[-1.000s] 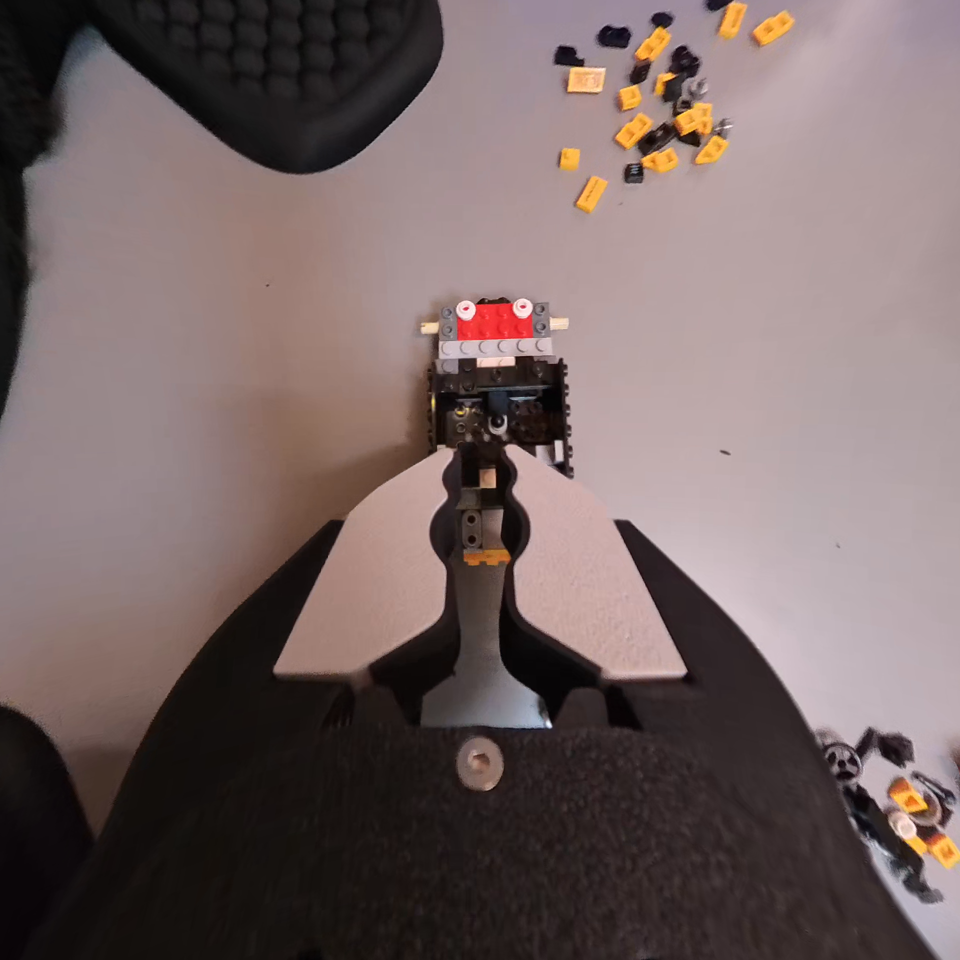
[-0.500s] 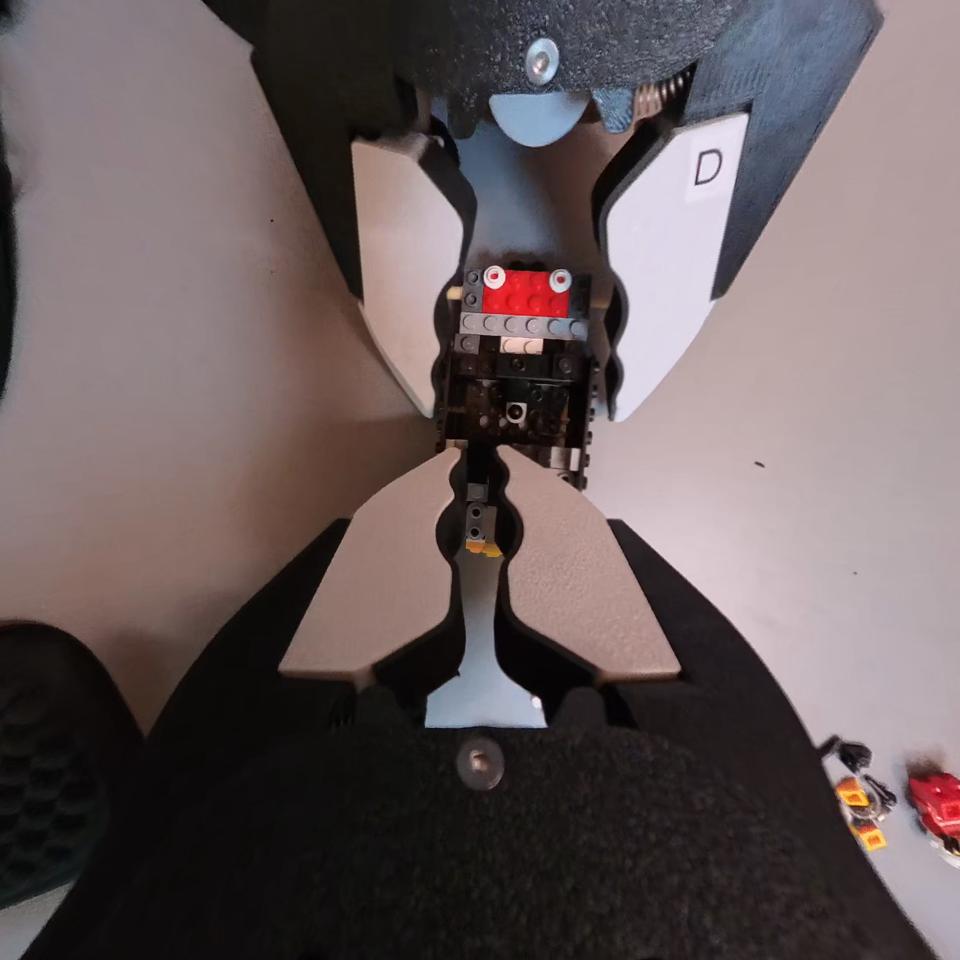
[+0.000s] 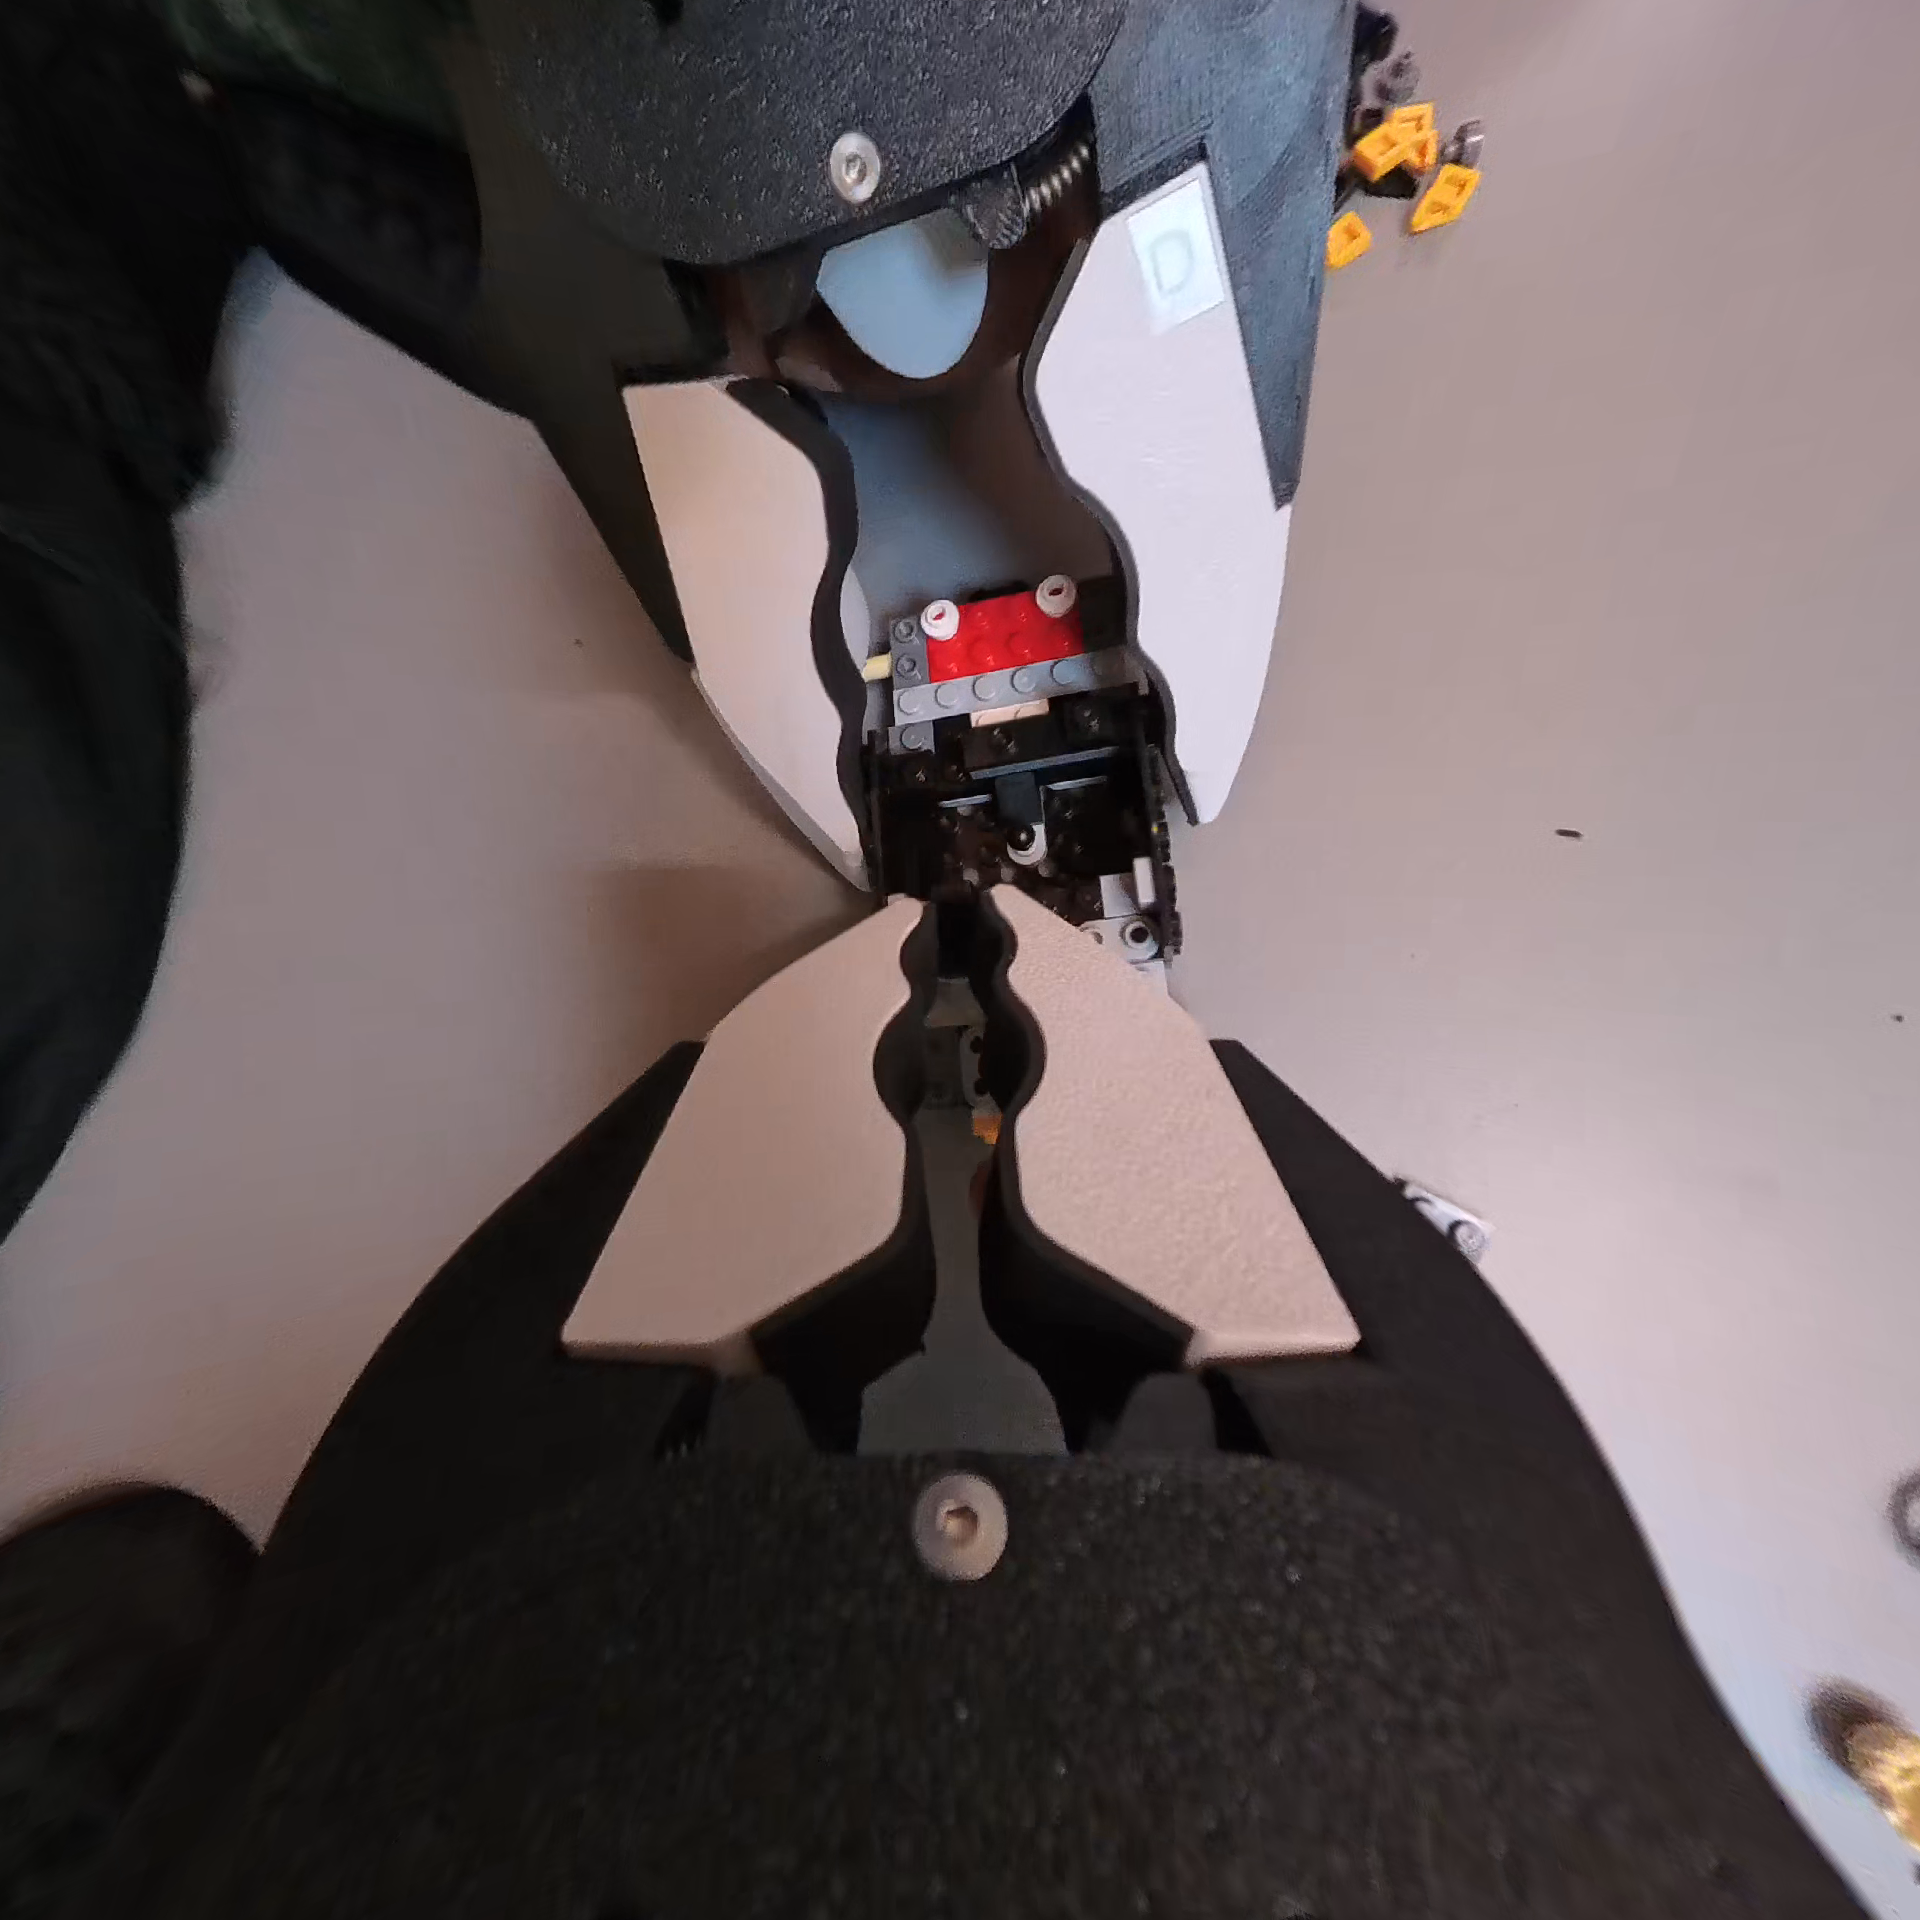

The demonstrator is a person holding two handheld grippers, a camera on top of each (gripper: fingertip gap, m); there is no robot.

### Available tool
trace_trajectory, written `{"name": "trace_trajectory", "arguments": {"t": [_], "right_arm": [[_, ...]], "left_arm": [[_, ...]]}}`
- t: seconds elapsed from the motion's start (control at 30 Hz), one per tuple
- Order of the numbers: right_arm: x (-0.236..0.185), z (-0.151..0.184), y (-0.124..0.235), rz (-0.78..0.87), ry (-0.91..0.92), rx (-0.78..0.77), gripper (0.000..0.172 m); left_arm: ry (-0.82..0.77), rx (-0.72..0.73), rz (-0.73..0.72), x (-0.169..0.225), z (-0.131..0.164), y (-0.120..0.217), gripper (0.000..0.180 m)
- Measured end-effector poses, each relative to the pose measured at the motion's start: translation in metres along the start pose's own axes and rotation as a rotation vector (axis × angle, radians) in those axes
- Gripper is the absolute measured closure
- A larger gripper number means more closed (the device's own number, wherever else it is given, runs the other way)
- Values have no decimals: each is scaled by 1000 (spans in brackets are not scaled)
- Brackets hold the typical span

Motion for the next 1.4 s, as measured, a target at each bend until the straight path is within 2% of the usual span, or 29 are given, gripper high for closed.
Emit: {"name": "trace_trajectory", "arguments": {"t": [0.1, 0.23, 0.3, 0.47, 0.57, 0.8, 0.97, 1.1, 1.4], "right_arm": [[-1, -15, 7, -30, -83, 167, 170], [13, -21, 22, 65, -63, 216, 172], [14, -12, 20, 113, -8, 147, 172], [3, -1, 5, 77, 114, 23, 164], [2, -2, 0, 30, 170, -50, 162], [-2, -10, -5, -113, 388, -327, 164], [-2, -11, -7, -243, 438, -366, 164], [0, -9, -7, -282, 346, -335, 164], [-1, -1, 2, -248, 226, -58, 165]], "left_arm": [[25, 0, 7, -2, 1, -1, 118], [17, -1, 6, -2, 2, 1, 118], [29, 8, 13, -3, 2, 1, 118], [16, 17, 27, -2, 2, 1, 118], [2, 14, 27, -2, 2, 1, 118], [-43, 23, 39, 0, 1, 1, 118], [-41, 65, 76, 1, 1, 1, 118], [-33, 67, 80, 1, 1, 2, 119], [22, 56, 96, 1, 1, -1, 118]]}}
Point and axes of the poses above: each gripper's, where its closed fingertips meet, y back along the fingers, z out of its underside, x = y × z across the jaws, the point moved 3 cm from there along y, back along the fingers, and after that the axes turned 4 degrees about x, right-handed, at the moved point
